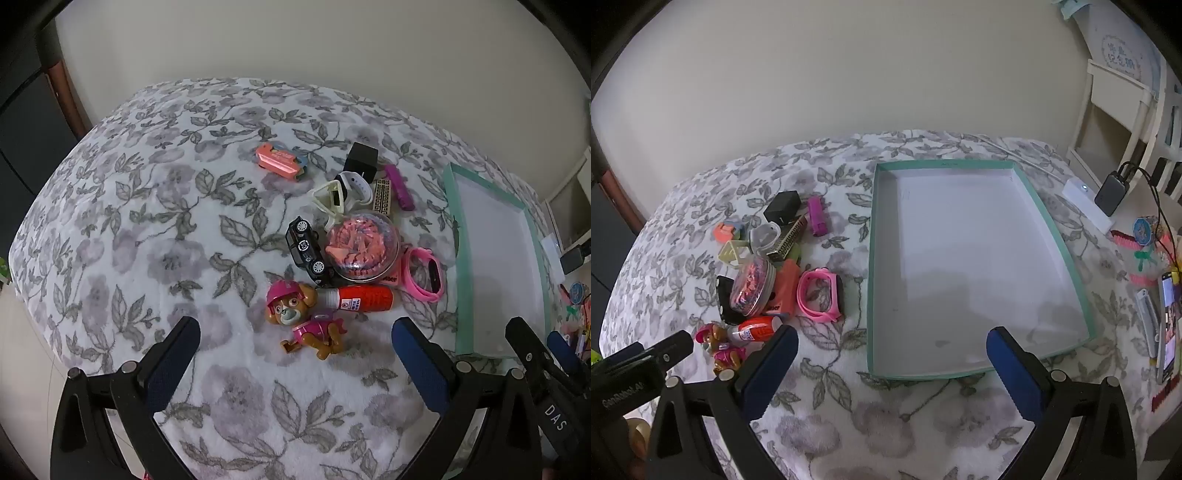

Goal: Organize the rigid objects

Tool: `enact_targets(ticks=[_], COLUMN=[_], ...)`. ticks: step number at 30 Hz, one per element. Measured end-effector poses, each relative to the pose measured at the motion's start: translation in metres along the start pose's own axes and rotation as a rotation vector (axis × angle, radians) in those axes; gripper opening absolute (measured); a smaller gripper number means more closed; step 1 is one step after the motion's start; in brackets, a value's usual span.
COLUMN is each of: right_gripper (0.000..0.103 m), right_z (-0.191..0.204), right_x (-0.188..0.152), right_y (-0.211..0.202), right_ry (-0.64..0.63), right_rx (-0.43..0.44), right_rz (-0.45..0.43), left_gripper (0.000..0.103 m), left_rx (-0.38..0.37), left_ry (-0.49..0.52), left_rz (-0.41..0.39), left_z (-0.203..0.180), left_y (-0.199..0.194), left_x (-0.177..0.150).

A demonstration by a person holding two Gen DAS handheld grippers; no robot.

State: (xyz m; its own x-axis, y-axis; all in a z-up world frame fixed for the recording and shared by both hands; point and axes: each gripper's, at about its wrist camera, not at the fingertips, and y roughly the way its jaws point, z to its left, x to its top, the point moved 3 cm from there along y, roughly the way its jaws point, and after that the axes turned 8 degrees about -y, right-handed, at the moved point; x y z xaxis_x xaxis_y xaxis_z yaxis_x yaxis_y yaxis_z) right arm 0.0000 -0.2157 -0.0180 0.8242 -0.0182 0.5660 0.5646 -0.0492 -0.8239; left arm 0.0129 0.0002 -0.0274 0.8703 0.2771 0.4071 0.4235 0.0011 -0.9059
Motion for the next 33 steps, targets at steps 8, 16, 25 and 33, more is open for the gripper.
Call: enact_targets(ticks=[8, 16, 25, 33], right_gripper=[0.103, 0.103, 0.103, 0.103], right_z=[-0.0005, -0.0002, 0.0001, 0.0006], right_x=[0.0001, 0.0004, 0.0008, 0.0005], right_y=[0.0009, 0.0012, 0.0018, 0.0025], right_ry=[0.001, 0.005, 0.004, 0.005], right_rx=[0.003, 0.006, 0.005, 0.005], right_rz=[-0.002, 0.000, 0.002, 0.003], left_gripper=[0.103, 0.103, 0.103, 0.103], left_rx=[0.007, 0.009, 0.011, 0.015], left_ry=[0.000, 0.002, 0.002, 0.002], left_rz=[-0.010, -0.008, -0.005, -0.001], left_z=[0.0002, 0.0002, 0.0027, 0.0056], left_y=[-0.0014, -0.0008, -0.0004, 0.0020], left_x=[0.0000, 0.0001, 0.0003, -0.0019])
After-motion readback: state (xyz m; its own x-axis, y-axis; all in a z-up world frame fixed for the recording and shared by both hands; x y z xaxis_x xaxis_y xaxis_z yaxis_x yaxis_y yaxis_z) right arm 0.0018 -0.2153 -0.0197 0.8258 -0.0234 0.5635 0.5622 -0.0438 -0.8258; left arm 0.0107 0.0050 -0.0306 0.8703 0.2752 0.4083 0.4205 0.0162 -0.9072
